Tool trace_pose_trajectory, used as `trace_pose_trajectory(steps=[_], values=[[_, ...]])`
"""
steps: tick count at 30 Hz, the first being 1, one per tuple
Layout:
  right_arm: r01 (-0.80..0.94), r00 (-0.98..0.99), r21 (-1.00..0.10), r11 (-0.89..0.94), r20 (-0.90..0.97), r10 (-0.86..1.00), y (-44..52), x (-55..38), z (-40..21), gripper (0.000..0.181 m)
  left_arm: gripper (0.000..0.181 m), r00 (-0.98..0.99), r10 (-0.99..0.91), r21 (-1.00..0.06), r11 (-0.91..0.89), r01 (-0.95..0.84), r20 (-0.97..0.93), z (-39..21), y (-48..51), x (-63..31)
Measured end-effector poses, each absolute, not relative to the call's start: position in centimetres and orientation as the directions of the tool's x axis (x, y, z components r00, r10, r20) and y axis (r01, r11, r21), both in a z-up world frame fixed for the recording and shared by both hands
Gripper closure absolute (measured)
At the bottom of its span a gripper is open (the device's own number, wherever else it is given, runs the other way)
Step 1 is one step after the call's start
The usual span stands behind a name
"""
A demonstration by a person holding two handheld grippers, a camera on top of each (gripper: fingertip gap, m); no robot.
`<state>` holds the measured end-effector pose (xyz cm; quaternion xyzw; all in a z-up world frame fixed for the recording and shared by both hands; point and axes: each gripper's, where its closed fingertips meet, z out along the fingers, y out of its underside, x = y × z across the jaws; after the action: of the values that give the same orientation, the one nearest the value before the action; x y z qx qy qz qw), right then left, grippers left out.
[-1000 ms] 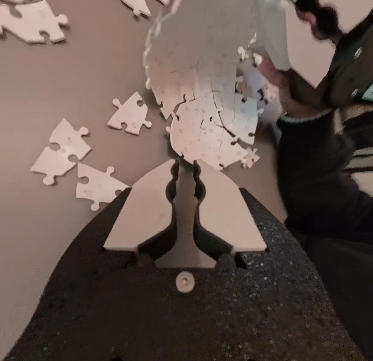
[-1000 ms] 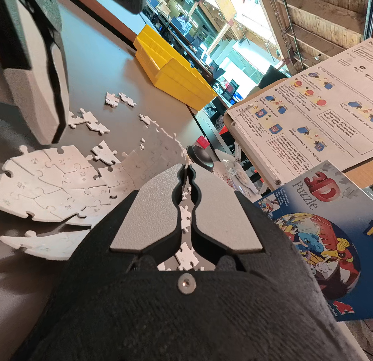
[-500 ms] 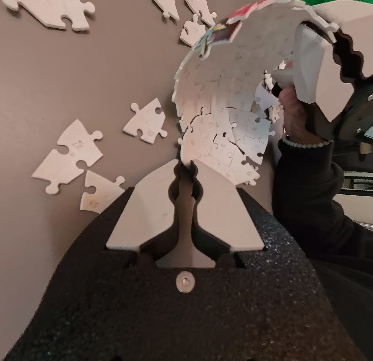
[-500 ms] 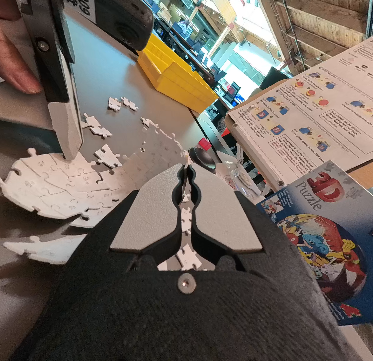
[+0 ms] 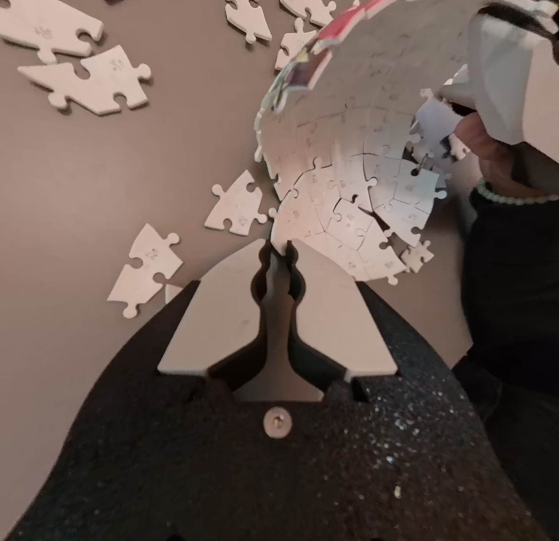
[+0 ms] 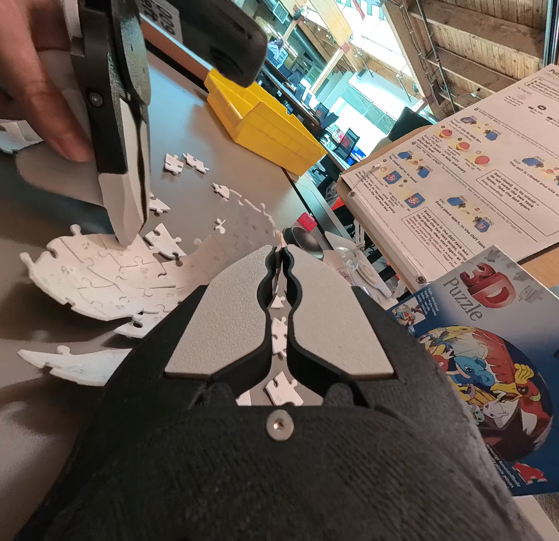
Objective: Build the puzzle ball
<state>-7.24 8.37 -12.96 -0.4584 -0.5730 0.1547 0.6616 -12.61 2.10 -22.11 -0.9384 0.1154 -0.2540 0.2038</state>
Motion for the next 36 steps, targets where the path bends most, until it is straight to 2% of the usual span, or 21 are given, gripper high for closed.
trace_pose_trajectory(steps=[11, 18, 24, 29, 36], values=[[0.336, 0.291, -0.765, 0.550, 0.640, 0.712, 8.2, -7.6, -13.0, 0.178, 0.176, 0.876, -0.475, -0.547, -0.757, -0.357, 0.086, -22.3, 3.4, -12.9], [0.333, 0.287, -0.764, 0.552, 0.640, 0.713, 8.1, -7.7, -12.9, 0.178, 0.181, 0.752, -0.600, -0.592, -0.513, -0.622, -0.271, -21.9, 4.4, -13.0], [0.334, 0.292, -0.766, 0.549, 0.638, 0.713, 8.1, -7.7, -13.0, 0.178, 0.181, 0.655, -0.621, -0.576, -0.369, -0.729, -0.431, -22.1, 4.8, -12.5], [0.334, 0.300, -0.767, 0.548, 0.638, 0.710, 8.2, -7.7, -13.0, 0.178, 0.181, 0.637, -0.635, -0.591, -0.331, -0.736, -0.437, -22.0, 5.0, -12.4], [0.344, 0.302, -0.762, 0.549, 0.643, 0.704, 8.3, -7.6, -13.1, 0.178, 0.169, 0.819, -0.530, -0.745, -0.452, -0.491, -0.219, -20.3, 6.2, -13.6]])
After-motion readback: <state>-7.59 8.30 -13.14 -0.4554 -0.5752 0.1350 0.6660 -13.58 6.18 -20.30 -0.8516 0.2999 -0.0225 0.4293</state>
